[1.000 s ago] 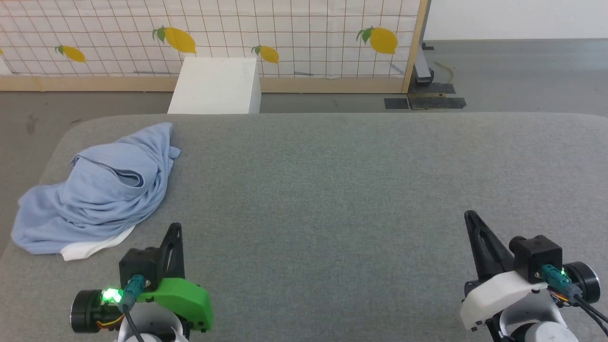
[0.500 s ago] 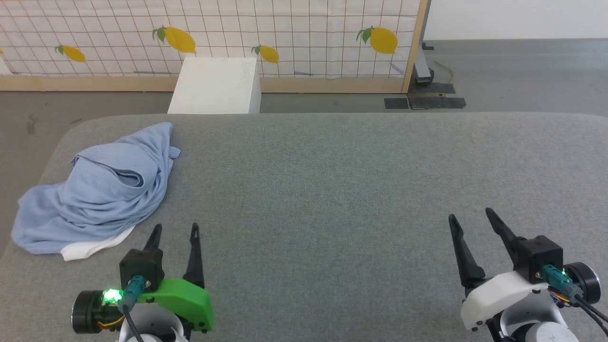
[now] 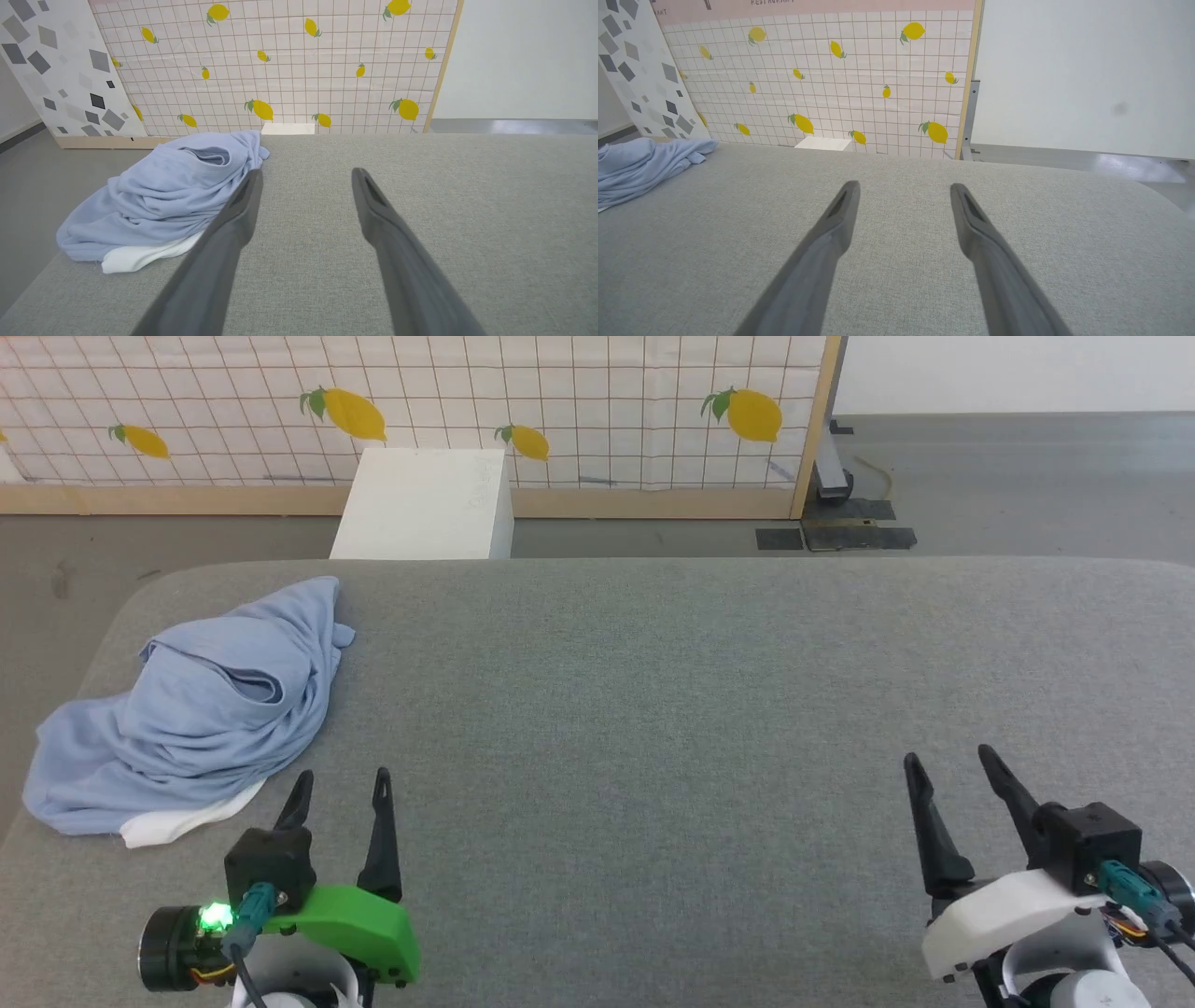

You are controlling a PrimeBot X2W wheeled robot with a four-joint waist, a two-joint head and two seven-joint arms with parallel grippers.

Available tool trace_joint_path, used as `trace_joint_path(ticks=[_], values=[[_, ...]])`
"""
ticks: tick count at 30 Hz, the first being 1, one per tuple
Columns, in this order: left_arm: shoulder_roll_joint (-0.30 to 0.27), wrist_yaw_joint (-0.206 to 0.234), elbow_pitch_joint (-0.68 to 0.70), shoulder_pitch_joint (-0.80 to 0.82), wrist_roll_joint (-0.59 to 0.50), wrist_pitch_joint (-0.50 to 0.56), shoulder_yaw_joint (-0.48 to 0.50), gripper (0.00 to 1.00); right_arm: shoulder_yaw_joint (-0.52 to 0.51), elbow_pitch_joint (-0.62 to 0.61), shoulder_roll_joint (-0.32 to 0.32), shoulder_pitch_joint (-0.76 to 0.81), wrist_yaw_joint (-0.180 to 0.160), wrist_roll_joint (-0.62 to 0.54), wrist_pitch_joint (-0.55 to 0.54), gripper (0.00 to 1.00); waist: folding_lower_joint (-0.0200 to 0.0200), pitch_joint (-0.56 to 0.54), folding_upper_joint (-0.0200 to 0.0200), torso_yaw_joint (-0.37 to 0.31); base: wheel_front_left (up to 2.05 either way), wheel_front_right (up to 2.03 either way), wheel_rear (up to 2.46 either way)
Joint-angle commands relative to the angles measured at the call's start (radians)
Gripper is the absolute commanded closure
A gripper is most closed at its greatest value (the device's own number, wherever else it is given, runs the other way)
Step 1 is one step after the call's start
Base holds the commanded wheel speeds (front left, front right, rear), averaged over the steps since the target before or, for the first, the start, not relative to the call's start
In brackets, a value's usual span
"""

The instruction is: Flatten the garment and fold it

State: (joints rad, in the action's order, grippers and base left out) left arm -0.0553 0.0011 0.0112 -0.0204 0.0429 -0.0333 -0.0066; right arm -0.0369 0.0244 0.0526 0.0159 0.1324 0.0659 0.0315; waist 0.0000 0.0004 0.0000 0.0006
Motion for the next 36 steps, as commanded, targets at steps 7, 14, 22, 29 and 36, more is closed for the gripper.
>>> trace_joint_path(ticks=[7,14,22,29,36], values=[[0.001,0.003,0.008,-0.017,0.022,-0.022,0.006,0.0,-0.035,0.013,-0.001,-0.006,0.0,0.029,0.023,0.0,0.0,-0.001,0.0,-0.001,0.0,0.0,0.0],[0.001,0.005,0.009,-0.022,0.027,-0.036,0.008,0.0,-0.059,0.021,-0.001,-0.009,0.0,0.039,0.037,0.0,0.0,-0.001,0.0,-0.004,0.0,0.0,0.0],[0.002,0.005,0.008,-0.027,0.039,-0.053,0.01,0.0,-0.081,0.03,-0.001,-0.011,-0.001,0.058,0.054,0.0,0.0,-0.002,0.0,-0.004,0.0,0.0,0.0],[0.002,0.011,0.015,-0.029,0.046,-0.067,0.012,0.0,-0.09,0.033,-0.001,-0.008,-0.001,0.073,0.068,0.0,0.0,-0.002,0.0,0.015,0.0,0.0,0.0],[0.002,0.015,0.019,-0.036,0.056,-0.081,0.012,0.0,-0.091,0.039,-0.001,-0.005,-0.001,0.084,0.083,0.0,0.0,-0.005,0.0,0.055,0.0,0.0,0.0]])
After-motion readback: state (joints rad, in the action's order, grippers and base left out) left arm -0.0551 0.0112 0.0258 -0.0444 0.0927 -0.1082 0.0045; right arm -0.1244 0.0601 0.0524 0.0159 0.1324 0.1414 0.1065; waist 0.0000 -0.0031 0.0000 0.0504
